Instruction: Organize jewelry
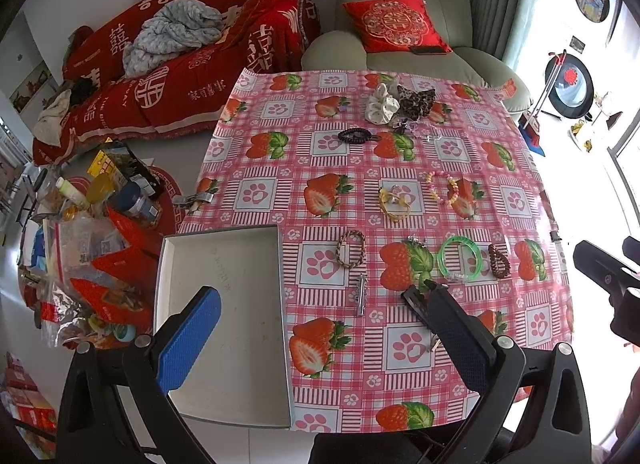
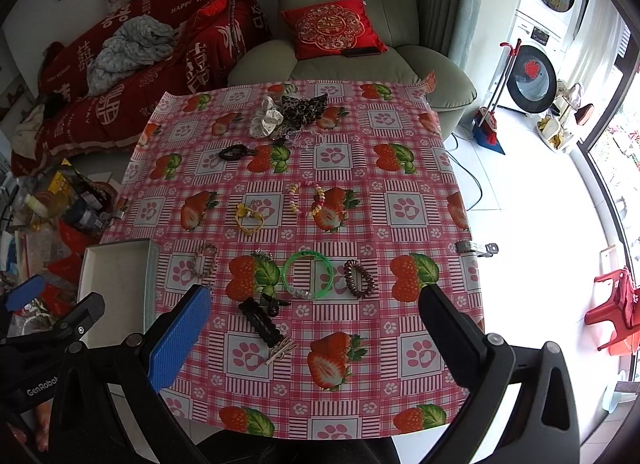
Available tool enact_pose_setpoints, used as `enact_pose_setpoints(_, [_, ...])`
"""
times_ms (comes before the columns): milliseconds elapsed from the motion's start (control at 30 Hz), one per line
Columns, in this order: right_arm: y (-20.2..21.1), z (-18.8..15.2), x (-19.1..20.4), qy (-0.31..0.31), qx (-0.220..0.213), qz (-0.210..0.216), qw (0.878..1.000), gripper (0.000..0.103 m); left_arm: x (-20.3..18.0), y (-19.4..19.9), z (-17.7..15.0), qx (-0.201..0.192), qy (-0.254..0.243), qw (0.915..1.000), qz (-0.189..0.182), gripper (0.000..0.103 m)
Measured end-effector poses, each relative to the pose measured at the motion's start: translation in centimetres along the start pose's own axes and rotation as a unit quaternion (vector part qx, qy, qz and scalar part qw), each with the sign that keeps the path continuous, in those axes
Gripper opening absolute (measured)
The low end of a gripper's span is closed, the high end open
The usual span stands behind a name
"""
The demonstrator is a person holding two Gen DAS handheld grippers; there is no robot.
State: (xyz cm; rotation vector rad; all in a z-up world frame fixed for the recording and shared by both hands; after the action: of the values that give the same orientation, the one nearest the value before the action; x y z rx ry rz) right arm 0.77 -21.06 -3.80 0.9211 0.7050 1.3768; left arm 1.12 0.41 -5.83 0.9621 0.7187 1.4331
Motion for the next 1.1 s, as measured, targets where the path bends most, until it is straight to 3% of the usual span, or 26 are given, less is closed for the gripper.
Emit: enact_pose_setpoints(1100, [-0.08,-0.12,0.18,-0.001,0.001,0.0,1.0,0.103,0.1,0.15,0.08,0.005,-0.002,1.0,0.001,0.103])
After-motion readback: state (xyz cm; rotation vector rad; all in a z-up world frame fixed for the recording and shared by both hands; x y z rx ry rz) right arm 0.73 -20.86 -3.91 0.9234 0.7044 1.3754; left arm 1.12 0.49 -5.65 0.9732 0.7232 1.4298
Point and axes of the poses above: each gripper's, at about its wrist camera, not at the fingertips, and y roughly against the way its jaws point, x to its left, z to its top, the point moved 5 cm from there along -y, roughly the way its jaws point, and after that the axes turned 6 degrees about z, right-handed, at the moved point
